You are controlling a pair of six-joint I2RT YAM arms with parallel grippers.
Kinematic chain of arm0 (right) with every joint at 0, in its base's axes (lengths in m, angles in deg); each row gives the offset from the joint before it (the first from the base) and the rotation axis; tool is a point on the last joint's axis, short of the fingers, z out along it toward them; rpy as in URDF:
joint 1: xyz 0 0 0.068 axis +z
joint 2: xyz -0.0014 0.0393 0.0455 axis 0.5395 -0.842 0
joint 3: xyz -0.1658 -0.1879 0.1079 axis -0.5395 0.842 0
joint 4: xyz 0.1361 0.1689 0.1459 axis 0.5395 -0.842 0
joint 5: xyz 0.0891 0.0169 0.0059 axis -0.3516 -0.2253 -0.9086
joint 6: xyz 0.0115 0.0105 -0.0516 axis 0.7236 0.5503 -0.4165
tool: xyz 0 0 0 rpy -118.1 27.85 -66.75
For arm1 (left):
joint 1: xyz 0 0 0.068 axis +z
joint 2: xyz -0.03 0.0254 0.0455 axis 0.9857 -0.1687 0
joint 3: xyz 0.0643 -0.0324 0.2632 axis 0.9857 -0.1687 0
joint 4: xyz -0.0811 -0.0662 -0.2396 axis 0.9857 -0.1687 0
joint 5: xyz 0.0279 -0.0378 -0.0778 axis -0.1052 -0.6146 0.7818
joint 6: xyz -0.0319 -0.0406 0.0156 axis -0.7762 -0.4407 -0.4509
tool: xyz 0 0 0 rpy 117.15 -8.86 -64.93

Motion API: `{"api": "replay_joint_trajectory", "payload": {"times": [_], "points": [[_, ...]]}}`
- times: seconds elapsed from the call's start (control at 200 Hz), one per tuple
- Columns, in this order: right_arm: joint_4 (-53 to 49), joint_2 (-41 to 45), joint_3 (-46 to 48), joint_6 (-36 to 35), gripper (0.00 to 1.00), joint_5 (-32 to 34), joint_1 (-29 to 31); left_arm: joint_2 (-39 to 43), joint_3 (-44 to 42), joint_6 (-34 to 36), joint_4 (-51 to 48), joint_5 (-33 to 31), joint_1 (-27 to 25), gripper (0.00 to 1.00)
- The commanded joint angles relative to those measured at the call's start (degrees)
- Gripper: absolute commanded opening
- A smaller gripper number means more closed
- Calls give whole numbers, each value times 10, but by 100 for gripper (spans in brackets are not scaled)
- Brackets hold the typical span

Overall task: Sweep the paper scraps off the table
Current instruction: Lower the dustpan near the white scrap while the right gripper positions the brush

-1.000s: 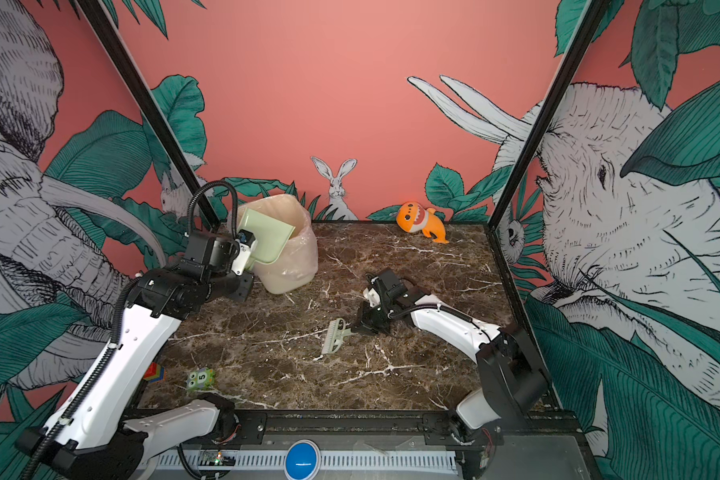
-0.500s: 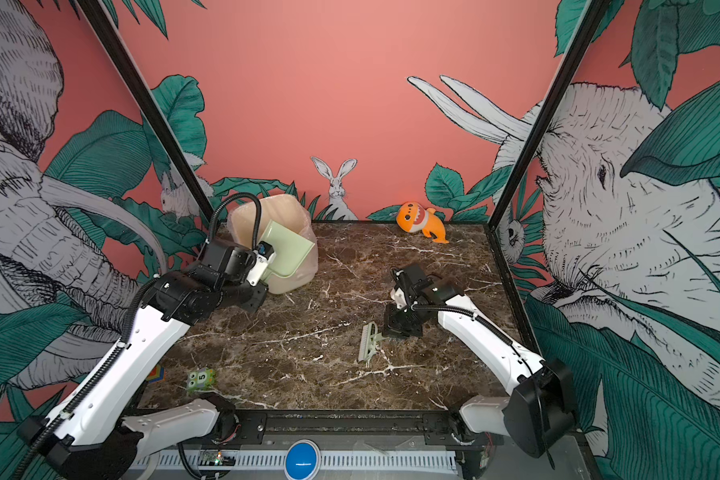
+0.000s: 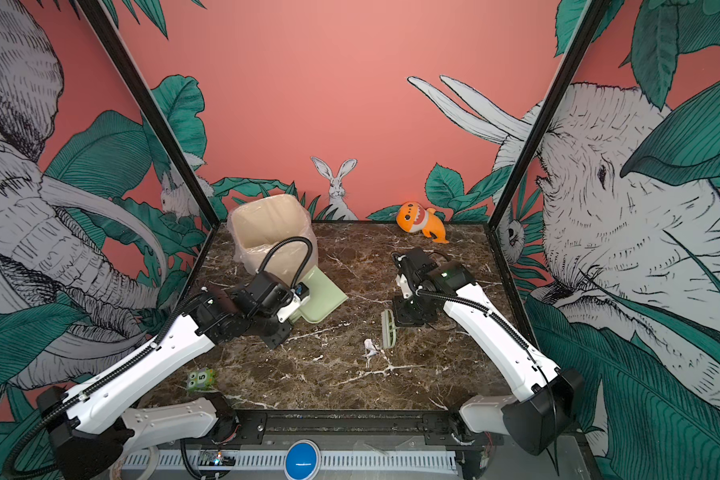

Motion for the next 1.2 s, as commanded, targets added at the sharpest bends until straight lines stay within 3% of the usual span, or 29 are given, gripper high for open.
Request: {"api": "replay_joint_trajectory", "payload": {"times": [0.0, 0.275, 0.58, 1.19], "points": [[-60, -15, -21, -36, 0, 61, 19, -29, -9, -28, 12, 11, -48, 18], [-58, -32, -35, -32, 0, 73, 41, -88, -14, -78, 7, 40, -114, 18], [-44, -49, -31, -42, 0, 69, 41, -125, -25, -145, -54, 45, -147, 19], [-13, -96, -43, -82, 0, 39, 35, -216, -45, -160, -57, 38, -193, 18]]}}
